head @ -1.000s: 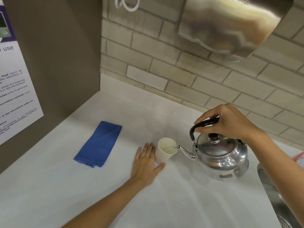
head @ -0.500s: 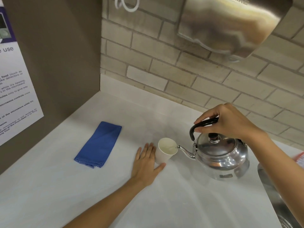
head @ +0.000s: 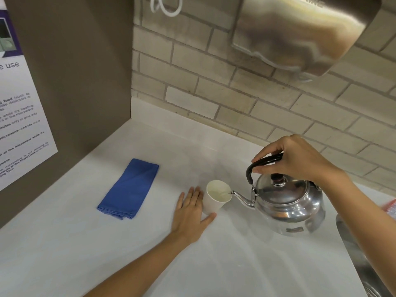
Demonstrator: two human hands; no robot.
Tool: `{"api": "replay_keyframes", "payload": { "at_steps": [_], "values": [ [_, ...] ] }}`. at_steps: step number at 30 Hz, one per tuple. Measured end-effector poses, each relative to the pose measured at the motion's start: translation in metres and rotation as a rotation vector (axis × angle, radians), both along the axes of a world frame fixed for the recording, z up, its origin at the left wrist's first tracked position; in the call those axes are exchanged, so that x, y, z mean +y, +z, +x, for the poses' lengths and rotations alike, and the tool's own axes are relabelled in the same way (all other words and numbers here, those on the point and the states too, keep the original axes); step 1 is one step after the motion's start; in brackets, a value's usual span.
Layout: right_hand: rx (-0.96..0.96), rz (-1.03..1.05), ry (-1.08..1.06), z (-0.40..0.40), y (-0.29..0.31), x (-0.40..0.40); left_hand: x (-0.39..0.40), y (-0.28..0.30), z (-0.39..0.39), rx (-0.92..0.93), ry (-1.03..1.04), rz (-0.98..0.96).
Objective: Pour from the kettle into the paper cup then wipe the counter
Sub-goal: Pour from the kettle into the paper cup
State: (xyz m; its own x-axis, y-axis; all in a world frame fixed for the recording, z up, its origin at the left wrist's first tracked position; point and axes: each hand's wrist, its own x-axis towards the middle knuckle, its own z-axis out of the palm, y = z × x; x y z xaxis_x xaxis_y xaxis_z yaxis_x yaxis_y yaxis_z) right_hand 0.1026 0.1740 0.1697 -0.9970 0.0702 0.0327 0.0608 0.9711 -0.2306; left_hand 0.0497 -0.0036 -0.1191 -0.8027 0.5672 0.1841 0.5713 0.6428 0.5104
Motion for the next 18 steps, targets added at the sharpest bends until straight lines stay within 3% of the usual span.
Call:
{"api": "replay_keyframes", "payload": {
  "at_steps": [18],
  "values": [
    [-0.002, -0.012, 0.006, -0.0037, 0.0005, 0.0016, -0.0014, 0.0034, 0.0004, -0.005, -0.002, -0.010]
  ]
}}
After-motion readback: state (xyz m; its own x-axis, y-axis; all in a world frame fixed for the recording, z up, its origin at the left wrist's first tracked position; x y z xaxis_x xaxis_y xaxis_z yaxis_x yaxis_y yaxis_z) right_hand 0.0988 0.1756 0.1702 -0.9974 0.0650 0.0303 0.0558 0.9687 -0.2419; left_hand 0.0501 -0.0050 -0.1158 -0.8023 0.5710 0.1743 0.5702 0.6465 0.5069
